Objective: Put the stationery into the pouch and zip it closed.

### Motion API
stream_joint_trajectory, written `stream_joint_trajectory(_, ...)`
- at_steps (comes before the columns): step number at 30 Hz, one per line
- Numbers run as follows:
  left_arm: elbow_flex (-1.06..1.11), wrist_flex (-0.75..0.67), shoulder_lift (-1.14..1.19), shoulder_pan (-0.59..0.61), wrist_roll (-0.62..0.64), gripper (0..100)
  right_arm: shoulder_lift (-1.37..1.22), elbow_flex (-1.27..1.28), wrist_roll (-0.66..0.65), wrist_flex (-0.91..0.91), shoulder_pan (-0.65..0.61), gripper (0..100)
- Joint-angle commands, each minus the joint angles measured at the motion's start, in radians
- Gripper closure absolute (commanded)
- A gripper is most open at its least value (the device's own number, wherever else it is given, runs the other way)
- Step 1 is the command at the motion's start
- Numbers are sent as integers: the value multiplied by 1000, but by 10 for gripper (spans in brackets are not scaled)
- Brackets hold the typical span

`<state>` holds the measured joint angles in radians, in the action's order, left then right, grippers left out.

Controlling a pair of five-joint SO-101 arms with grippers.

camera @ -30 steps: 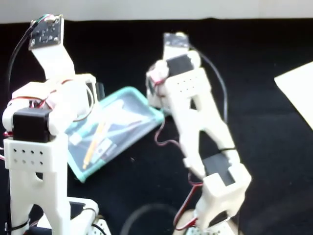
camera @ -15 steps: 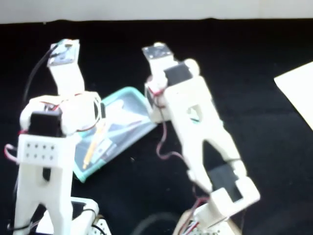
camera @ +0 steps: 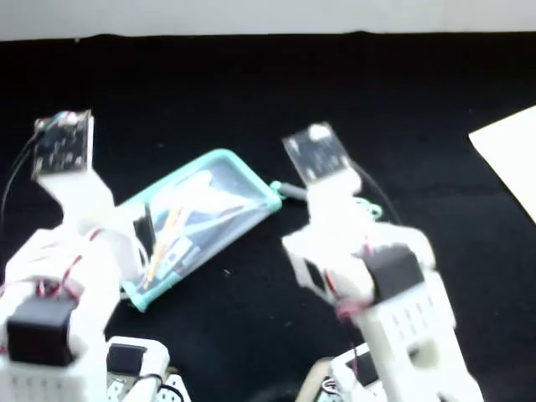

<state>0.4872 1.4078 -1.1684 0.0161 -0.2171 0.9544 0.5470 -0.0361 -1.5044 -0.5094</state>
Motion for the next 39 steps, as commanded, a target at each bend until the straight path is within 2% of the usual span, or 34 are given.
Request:
stream_joint_trajectory(1, 62, 2, -180, 8, -9, 993, 292, 151, -8, 53, 15, 992)
stream_joint_trajectory(4, 148, -3, -381, 16, -9, 993, 503, 246, -8, 102, 15, 992)
stream_joint_trajectory(7, 231, -21, -556, 79, -9, 993, 677, 335, -43, 174, 47, 992)
stream_joint_trajectory(10, 340, -72, -668, 223, -9, 993, 823, 466, -117, 265, 208, 992)
stream_joint_trajectory(12, 414, -110, -653, 341, -9, 993, 888, 579, -178, 331, 335, 992)
stream_joint_trajectory(15, 582, -236, -630, 469, -9, 992, 866, 754, -244, 435, 441, 992)
stream_joint_trajectory(22, 1087, -531, -630, 653, -9, 992, 858, 1135, -247, 582, 458, 992)
stream_joint_trajectory(26, 1211, -661, -621, 800, -9, 991, 858, 1211, -247, 591, 458, 992)
stream_joint_trajectory(30, 1210, -657, -628, 905, -9, 990, 858, 1228, -247, 587, 458, 992)
stream_joint_trajectory(33, 1210, -566, -627, 920, -9, 990, 858, 1253, -233, 558, 458, 992)
stream_joint_trajectory(39, 1210, -304, -628, 917, -6, 990, 858, 1257, 61, 440, 453, 992)
